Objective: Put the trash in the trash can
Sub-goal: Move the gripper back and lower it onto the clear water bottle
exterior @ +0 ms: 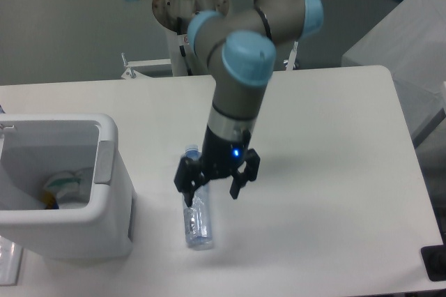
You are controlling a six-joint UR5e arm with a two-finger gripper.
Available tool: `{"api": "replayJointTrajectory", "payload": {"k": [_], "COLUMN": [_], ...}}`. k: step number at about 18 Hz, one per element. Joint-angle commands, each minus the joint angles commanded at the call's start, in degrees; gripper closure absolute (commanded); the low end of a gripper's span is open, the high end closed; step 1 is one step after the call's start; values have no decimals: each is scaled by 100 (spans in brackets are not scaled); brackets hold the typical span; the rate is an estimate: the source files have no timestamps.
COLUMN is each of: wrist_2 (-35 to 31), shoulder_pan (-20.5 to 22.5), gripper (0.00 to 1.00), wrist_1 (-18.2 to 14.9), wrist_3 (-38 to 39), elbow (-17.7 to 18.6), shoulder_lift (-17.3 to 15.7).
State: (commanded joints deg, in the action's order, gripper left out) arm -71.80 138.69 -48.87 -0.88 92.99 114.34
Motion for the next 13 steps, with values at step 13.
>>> {"api": "replayJointTrajectory", "payload": {"k": [13], "wrist_2": [-641], "shoulder_pan": [-545], "gripper": [0], "wrist_1": [62], "wrist_3": [-747], "elbow": [-211], "shoulder_lift": [959]}}
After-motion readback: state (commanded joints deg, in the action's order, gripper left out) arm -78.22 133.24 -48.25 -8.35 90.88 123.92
